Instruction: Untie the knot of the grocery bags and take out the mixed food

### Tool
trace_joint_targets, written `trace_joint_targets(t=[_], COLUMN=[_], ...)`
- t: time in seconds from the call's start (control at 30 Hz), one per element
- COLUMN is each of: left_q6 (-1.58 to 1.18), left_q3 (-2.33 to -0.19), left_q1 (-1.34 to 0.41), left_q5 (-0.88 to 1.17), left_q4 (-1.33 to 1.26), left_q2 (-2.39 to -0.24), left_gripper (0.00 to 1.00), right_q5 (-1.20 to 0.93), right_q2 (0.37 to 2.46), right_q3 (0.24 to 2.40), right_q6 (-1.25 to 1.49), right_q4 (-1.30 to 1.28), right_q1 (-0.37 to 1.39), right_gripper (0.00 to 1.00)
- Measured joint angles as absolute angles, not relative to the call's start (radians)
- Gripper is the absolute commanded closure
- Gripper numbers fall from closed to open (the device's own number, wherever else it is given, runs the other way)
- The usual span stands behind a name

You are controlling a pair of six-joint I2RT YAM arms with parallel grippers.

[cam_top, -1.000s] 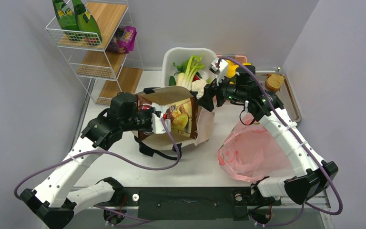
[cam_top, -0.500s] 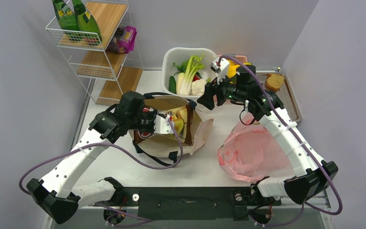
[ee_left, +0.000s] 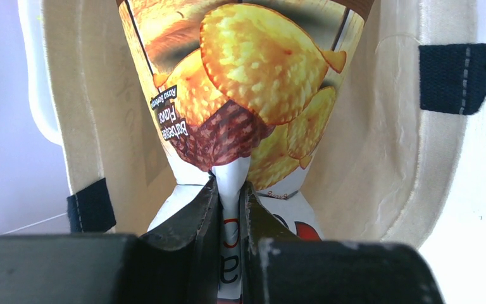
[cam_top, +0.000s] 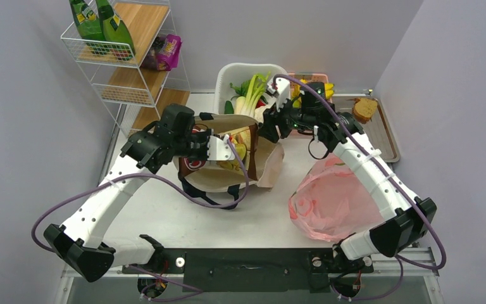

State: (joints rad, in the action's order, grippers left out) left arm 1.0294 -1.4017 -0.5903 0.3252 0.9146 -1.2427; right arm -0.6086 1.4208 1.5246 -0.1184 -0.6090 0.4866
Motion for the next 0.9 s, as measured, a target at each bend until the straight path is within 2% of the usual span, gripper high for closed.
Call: trace_joint_targets(t=[0.1,0.2,0.27,0.3,0.37,0.5,0.67,0.9], left_q6=[1.03,1.028,1.019,1.007,0.967,0.834,0.628,0.418], left_q3=[-1.456,-1.502,-1.517,-1.517,-1.516,-1.514,-1.514,-1.521], left_q1=[-0.583,-0.576,-0.573,-0.571,-0.568,-0.566,-0.51,-0.461], left_q5=[0.339,0.352,0.356,0.355,0.352,0.317,0.264,0.234], left_q4=[0.95,0.974,0.962,0.949,0.905,0.754,0.535,0.374], left_q2=[-1.254,-1.25,-1.234,-1.221,-1.193,-1.165,-1.221,-1.309], left_gripper=[1.0,1.0,1.0,1.0,1.0,1.0,1.0,1.0], right_q5=[-0.571,-0.533,-0.522,-0.52,-0.525,-0.571,-0.621,-0.567], right_q2=[1.452,1.511,1.552,1.571,1.599,1.603,1.547,1.469], right_q3=[1.527,1.556,1.582,1.595,1.616,1.648,1.665,1.721], right_q6=[-0.155,-0.172,-0.171,-0.169,-0.155,-0.072,0.174,0.495], right_q4=[-0.623,-0.635,-0.643,-0.646,-0.653,-0.645,-0.52,-0.404], right_q1=[0.488,0.437,0.397,0.382,0.355,0.344,0.316,0.268], right_gripper=[0.68,0.69,0.63,0.55,0.47,0.34,0.29,0.25])
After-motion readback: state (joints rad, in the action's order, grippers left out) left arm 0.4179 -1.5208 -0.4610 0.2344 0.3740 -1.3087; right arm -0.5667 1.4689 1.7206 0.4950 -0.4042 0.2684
